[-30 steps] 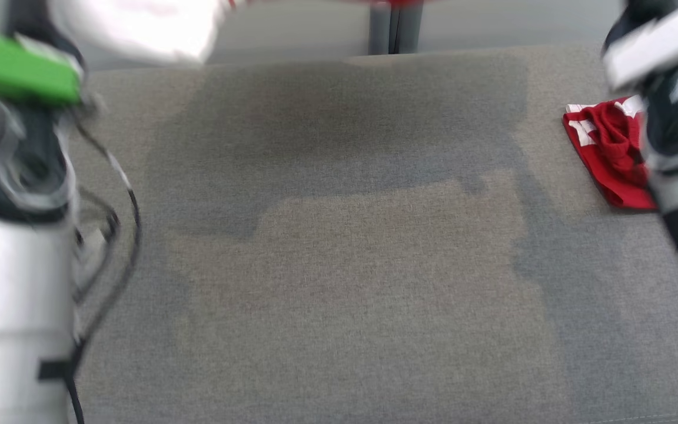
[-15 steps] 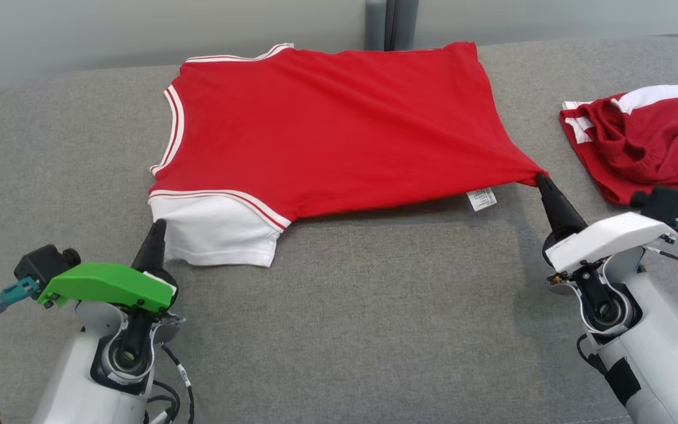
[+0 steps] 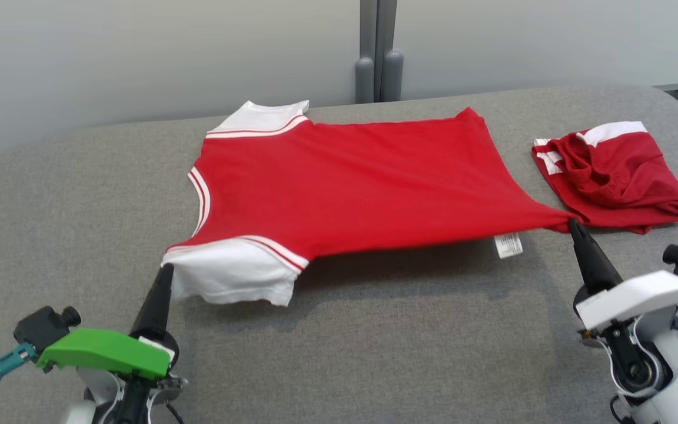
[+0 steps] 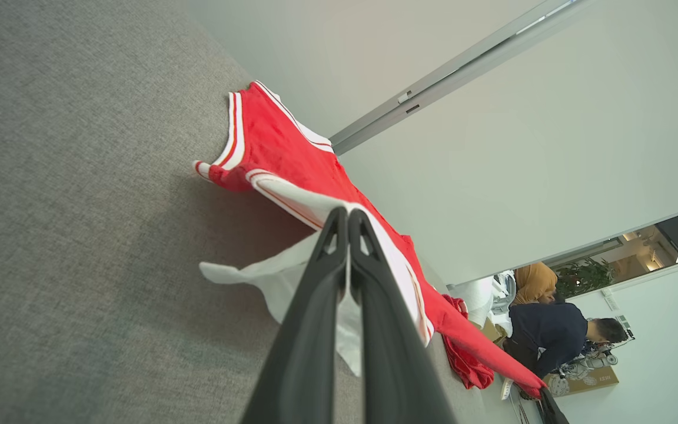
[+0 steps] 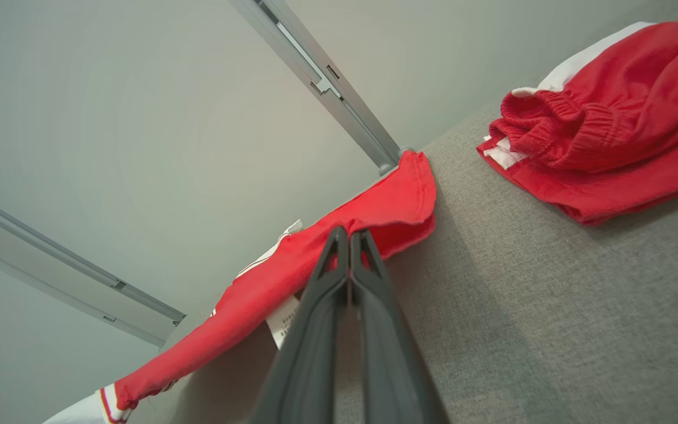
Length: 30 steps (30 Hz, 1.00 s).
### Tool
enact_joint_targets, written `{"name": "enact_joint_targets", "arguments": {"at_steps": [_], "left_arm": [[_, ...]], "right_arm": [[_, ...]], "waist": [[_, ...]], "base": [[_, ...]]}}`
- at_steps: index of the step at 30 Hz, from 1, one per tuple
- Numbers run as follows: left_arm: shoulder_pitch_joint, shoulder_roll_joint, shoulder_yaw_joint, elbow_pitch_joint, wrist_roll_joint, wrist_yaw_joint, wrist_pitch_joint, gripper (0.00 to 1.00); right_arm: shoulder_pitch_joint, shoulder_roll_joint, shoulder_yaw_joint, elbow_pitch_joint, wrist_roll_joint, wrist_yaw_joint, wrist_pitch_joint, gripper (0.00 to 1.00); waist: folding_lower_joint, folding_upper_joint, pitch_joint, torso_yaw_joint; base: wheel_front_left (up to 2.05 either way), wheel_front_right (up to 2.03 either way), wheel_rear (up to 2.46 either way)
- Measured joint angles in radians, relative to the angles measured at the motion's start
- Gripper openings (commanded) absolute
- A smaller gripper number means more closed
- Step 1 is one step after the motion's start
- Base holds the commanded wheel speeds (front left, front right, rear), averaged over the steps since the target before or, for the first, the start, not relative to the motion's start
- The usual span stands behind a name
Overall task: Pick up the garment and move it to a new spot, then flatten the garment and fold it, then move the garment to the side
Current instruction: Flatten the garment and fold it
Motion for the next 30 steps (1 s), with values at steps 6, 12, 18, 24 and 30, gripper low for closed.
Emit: {"name": "enact_joint_targets", "arguments": {"at_steps": [6, 12, 18, 24, 30], "left_arm": [[0.151, 0.034, -0.025, -0.097, 0.001, 0.028, 0.033, 0.00], [0.218, 0.053, -0.038, -0.182, 0.001, 0.057, 0.065, 0.00], [0.299, 0.076, -0.038, -0.213, 0.007, 0.134, 0.090, 0.00], [0.301, 0.079, -0.033, -0.204, 0.010, 0.141, 0.093, 0.00], [0.296, 0.080, -0.003, -0.148, 0.022, 0.150, 0.074, 0.00]], "right_arm": [[0.144, -0.045, 0.021, -0.023, -0.005, 0.000, 0.012, 0.00], [0.179, -0.056, 0.042, -0.039, -0.016, 0.000, 0.029, 0.00], [0.208, -0.052, 0.076, -0.039, -0.023, 0.000, 0.054, 0.00], [0.230, -0.056, 0.083, -0.012, -0.039, -0.011, 0.054, 0.00], [0.230, -0.044, 0.104, 0.006, -0.062, -0.011, 0.050, 0.00]], "waist": [[0.0000, 0.0000, -0.044, 0.005], [0.0000, 0.0000, -0.045, 0.022], [0.0000, 0.0000, -0.042, 0.033], [0.0000, 0.0000, -0.035, 0.039], [0.0000, 0.0000, -0.027, 0.030]], "base": [[0.00, 0.00, 0.00], [0.00, 0.00, 0.00], [0.00, 0.00, 0.00], [0.00, 0.00, 0.00], [0.00, 0.00, 0.00]]}}
